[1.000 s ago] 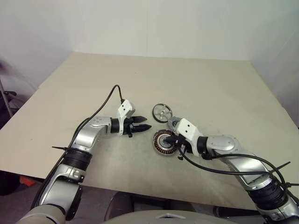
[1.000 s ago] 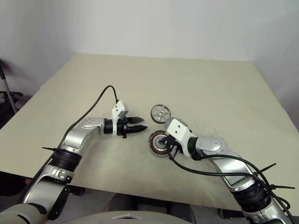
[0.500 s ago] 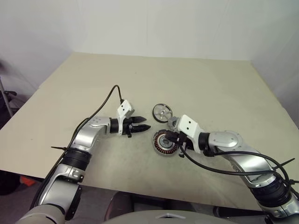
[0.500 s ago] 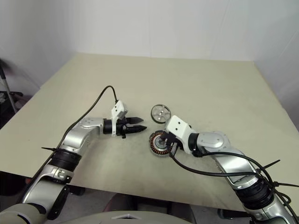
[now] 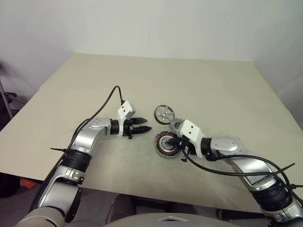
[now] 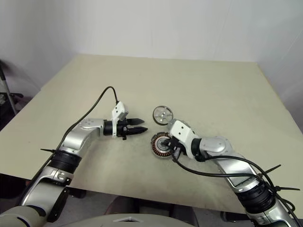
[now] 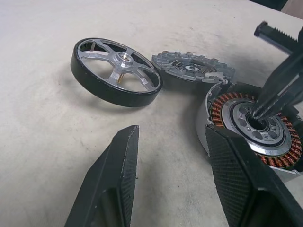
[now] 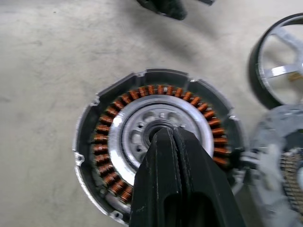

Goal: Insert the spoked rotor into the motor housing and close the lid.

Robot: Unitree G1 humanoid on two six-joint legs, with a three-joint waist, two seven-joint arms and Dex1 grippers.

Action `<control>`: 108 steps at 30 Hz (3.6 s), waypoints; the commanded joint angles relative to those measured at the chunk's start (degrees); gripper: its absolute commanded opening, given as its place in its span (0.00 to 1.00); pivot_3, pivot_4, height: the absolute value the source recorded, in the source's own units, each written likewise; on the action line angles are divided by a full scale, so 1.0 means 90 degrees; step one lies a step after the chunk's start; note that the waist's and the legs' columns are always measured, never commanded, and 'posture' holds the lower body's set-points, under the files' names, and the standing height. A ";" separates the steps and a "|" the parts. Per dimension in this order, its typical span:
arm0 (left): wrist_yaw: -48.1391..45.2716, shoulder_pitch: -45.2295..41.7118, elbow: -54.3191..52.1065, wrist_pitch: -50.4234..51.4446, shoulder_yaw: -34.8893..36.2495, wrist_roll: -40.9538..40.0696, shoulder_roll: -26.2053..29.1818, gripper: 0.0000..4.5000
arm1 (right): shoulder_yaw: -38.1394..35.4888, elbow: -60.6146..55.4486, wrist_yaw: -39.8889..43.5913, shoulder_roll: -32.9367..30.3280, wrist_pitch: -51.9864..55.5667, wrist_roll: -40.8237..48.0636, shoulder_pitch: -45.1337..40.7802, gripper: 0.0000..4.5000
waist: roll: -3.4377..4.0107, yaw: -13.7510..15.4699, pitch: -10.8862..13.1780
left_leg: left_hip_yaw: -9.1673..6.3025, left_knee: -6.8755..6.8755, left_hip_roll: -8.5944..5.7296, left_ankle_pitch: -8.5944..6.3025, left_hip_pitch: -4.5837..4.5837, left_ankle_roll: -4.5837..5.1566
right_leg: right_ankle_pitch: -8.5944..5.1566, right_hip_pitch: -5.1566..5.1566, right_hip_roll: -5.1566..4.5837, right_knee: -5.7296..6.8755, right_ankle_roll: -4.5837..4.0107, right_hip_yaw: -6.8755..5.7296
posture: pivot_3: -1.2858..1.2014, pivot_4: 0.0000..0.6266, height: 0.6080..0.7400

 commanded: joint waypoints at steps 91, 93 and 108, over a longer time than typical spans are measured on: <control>0.1885 -0.1776 0.2745 0.4490 0.3841 -0.2826 -0.0973 0.26 | -0.1696 -0.0424 0.0033 -0.0621 -0.0542 0.0335 0.0982 0.00 | -0.0013 0.0027 0.0009 | 0.0002 -0.0003 0.0002 -0.0008 -0.0007 0.0021 | 0.0002 -0.0005 -0.0001 -0.0028 -0.0003 -0.0002 | 0.52 0.00 1.00; 0.2063 -0.1690 0.2752 0.4129 0.3589 -0.2552 -0.1127 0.26 | -0.1681 -0.0398 0.0040 -0.0616 -0.0558 0.0322 0.0968 0.00 | -0.0013 0.0040 0.0009 | 0.0002 -0.0003 0.0002 -0.0009 -0.0007 0.0022 | 0.0002 0.0004 -0.0001 -0.0032 -0.0003 -0.0002 | 0.52 0.00 1.00; 0.2472 -0.2358 0.4217 0.3158 0.3499 -0.2144 -0.1665 0.53 | -0.1571 -0.0332 -0.0044 -0.0539 -0.0560 0.0254 0.0831 0.00 | -0.0015 0.0028 0.0011 | 0.0002 -0.0004 0.0002 -0.0014 -0.0011 0.0031 | 0.0002 -0.0002 0.0000 -0.0044 -0.0001 -0.0003 | 0.52 0.00 1.00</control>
